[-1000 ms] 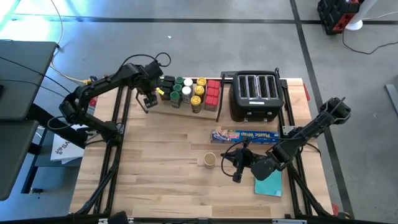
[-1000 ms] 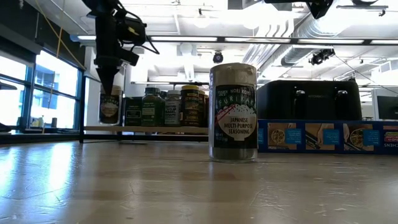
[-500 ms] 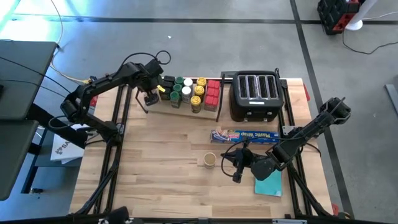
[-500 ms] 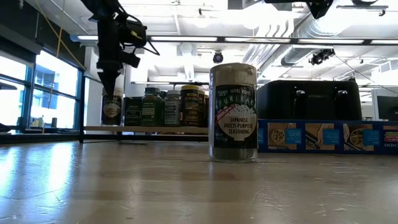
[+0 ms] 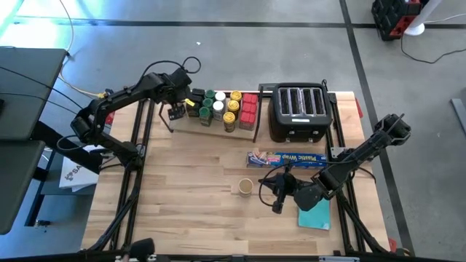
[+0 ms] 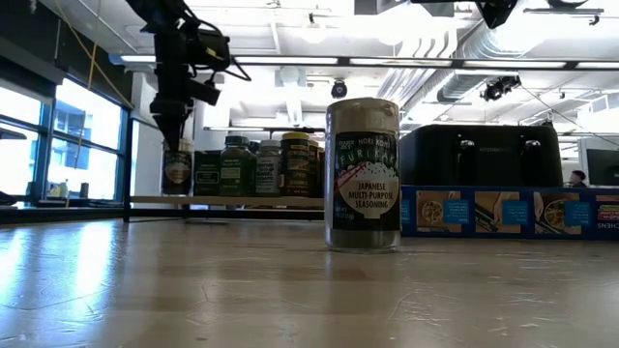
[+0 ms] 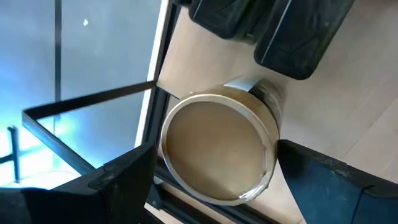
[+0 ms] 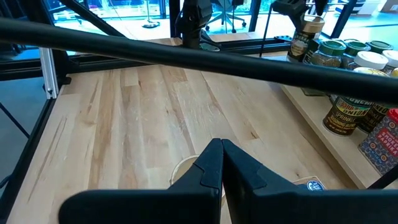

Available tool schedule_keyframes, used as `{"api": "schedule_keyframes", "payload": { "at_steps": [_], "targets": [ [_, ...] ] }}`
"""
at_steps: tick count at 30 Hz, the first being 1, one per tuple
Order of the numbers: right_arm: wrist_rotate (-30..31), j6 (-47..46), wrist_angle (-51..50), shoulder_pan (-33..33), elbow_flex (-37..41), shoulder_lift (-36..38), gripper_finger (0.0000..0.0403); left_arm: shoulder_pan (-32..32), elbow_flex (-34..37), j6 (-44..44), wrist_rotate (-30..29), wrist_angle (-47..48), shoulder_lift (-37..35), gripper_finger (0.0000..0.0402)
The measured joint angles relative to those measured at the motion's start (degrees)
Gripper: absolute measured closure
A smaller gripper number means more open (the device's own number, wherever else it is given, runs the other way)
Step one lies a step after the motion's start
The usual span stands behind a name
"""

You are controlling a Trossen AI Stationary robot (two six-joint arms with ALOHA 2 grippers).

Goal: Shelf spices
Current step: Put the bottom gold seasoning bottle on the shelf, then move the gold seasoning bottle to the center of the table

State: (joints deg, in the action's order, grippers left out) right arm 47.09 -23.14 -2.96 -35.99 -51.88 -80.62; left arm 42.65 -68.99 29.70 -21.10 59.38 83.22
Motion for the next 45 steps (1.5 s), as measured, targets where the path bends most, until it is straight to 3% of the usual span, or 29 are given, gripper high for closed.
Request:
{"api": "schedule_keyframes", "payload": {
  "at_steps": [18, 27, 32, 36, 41, 45],
  "targets": [
    [0.22, 0.0, -0.02, 0.0, 0.0, 0.0, 0.0403, -0.7, 0.0, 9.57, -0.65, -7.06, 0.0, 0.0087],
    [0.2, 0.47, 0.02, 0.0, 0.0, 0.0, 0.0403, -8.91, 0.02, 5.75, -12.46, -6.77, -5.5, 0.0088],
    [-7.07, 3.89, 0.57, 0.0, 0.0, 0.0, 0.0403, -20.17, 0.02, -8.5, -13.82, -6.69, -13.44, 0.0088],
    [-16.05, 6.74, 1.14, 0.89, 0.0, 0.0, 0.0397, -35.29, 0.02, -25.43, -14.84, -6.95, -18.38, 0.0088],
    [-21.12, 4.58, 1.38, 4.49, -0.45, -2.03, 0.0386, -57.98, 0.02, -41.61, -24.63, -9.42, -18.69, 0.0088],
    [-24.22, 3.69, 1.51, 8.33, -2.16, -5.3, 0.0386, -72.21, 0.02, -45.26, -36.52, -19.4, -16.29, 0.0088]
  ]
}}
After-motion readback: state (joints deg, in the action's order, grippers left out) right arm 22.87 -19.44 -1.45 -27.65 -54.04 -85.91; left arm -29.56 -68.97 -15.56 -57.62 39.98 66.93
